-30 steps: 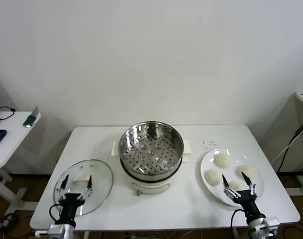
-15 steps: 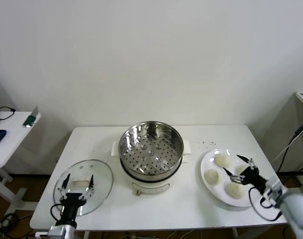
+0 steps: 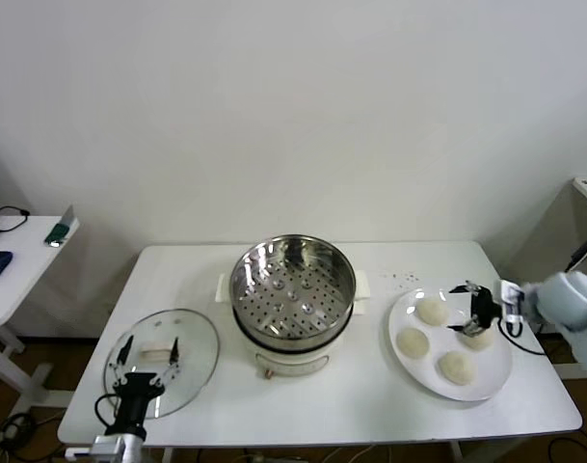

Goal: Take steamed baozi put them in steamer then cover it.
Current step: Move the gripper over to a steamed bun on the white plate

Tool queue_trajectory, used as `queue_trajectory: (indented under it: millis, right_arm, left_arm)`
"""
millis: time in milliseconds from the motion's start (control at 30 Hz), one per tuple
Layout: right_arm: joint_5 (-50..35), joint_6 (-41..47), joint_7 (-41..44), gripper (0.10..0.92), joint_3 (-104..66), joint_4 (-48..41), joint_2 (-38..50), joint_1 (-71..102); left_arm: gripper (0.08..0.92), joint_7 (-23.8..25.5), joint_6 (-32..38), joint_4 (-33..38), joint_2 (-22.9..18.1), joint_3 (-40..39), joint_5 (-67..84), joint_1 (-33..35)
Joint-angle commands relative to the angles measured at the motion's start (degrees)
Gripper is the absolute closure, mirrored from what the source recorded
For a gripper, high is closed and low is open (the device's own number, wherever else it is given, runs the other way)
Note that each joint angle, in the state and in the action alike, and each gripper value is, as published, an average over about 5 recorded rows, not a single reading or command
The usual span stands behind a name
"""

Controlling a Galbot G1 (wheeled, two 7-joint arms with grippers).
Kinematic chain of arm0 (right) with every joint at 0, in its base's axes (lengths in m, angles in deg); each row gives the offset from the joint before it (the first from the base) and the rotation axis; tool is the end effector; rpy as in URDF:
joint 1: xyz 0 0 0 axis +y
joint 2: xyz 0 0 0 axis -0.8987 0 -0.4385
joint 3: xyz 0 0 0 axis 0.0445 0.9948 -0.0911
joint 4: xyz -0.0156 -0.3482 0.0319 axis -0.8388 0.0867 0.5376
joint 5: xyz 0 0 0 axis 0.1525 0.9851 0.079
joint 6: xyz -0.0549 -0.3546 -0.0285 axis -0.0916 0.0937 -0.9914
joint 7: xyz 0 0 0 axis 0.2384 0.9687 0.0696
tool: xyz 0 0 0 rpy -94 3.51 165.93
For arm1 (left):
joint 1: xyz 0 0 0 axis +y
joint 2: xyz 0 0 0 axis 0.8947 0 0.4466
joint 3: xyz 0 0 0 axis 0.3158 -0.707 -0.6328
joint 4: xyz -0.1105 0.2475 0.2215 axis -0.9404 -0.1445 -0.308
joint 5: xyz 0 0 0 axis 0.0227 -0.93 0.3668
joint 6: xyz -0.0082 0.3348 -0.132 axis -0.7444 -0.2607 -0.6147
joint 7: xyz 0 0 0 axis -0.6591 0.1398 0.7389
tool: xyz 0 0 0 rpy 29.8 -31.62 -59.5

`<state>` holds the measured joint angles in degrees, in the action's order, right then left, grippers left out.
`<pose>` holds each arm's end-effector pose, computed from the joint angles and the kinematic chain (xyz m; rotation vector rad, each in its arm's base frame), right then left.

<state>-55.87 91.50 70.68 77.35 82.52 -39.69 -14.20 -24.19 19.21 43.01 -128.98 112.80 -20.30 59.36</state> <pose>0.4797 -0.2515 -0.2024 1.1480 -1.6834 1.2462 0.1563 0.0908 -0.3797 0.1076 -3.0781 -0.2444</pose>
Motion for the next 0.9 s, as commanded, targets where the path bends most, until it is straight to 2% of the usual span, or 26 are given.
queue_trajectory:
  millis: [33,367,600,900]
  right_arm:
    - [2.1,-0.4,6.9,0.203,27.0,-11.0,-1.9,-24.2]
    - [2.4,-0.7,6.3,0.203,34.1,-20.4,-12.6,-26.5]
    - [3.9,-1.7,5.3,0.203,31.8,-24.8,-16.4,-24.7]
    - [3.6,-1.9,5.1,0.203,31.9,-25.9,-17.7,-23.3]
  left_arm:
    - [0.177,-0.1,-0.1,-0.1,0.1,0.2,0.1,-0.1]
    - [0.177,-0.5,-0.1,-1.0,-0.1,1.5,1.0,-0.2]
    - [0.177,-0.7,0.4,-1.6,-0.2,2.0,1.3,0.0]
    - [0.177,-0.8,0.8,-1.9,-0.2,2.6,1.4,0.3]
